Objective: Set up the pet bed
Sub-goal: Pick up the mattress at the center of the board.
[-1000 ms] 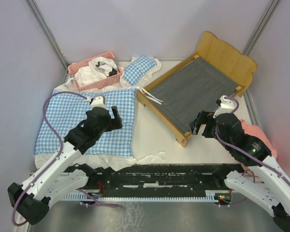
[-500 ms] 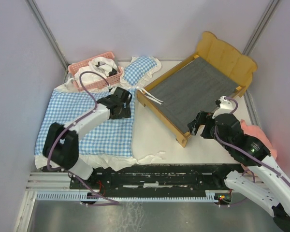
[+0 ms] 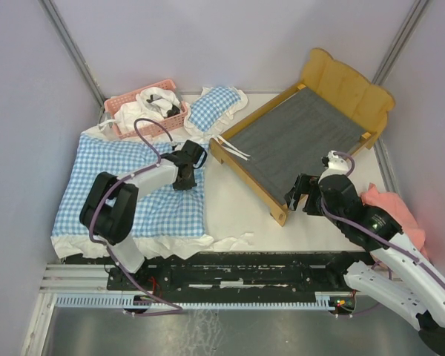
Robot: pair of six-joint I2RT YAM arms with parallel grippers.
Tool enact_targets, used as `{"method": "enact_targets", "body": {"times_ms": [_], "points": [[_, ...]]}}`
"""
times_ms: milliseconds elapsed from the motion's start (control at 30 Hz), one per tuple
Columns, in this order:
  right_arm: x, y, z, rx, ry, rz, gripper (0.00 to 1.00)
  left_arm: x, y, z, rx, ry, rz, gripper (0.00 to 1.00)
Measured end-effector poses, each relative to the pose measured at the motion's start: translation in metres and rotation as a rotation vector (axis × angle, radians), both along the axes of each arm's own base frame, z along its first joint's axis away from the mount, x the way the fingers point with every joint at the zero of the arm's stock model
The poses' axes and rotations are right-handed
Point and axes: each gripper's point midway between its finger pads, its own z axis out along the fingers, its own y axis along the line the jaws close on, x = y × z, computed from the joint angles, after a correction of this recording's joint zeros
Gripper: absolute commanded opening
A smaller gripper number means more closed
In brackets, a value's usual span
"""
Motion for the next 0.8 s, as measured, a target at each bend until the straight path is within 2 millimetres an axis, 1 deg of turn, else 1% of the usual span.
{"method": "enact_targets", "body": {"times_ms": [100,167,267,300,400,500,567,633,800], "points": [[0.0,-0.002,-0.001,-0.003,-0.003,-0.006,0.99,-0.006,-0.001,0.015,-0.04,-0.026,-0.008,0.03],[0.001,-0.003,-0.001,-0.004,-0.007,-0.017,0.99,-0.013,-0.003,0.034,-0.083,-0.053,-0.02,0.03],[0.002,-0.007,0.0,-0.005,-0.014,-0.045,1.0,-0.019,-0.006,0.078,-0.16,-0.139,-0.049,0.03],[0.003,-0.009,-0.002,-0.008,-0.014,-0.056,1.0,-0.022,-0.008,0.097,-0.197,-0.184,-0.065,0.03],[0.005,-0.01,-0.01,-0.024,-0.013,-0.057,0.97,-0.028,-0.013,0.138,-0.28,-0.279,-0.104,0.03],[0.006,-0.009,-0.018,-0.061,-0.012,-0.028,0.91,-0.032,-0.014,0.168,-0.322,-0.348,-0.128,0.03],[0.009,-0.004,-0.019,-0.08,-0.017,0.007,0.86,-0.033,-0.015,0.184,-0.341,-0.383,-0.14,0.03],[0.012,0.002,-0.021,-0.096,-0.02,0.049,0.84,-0.034,-0.015,0.195,-0.357,-0.41,-0.148,0.03],[0.018,0.024,-0.034,-0.14,0.008,0.182,0.77,-0.041,-0.011,0.213,-0.367,-0.454,-0.157,0.03]]}}
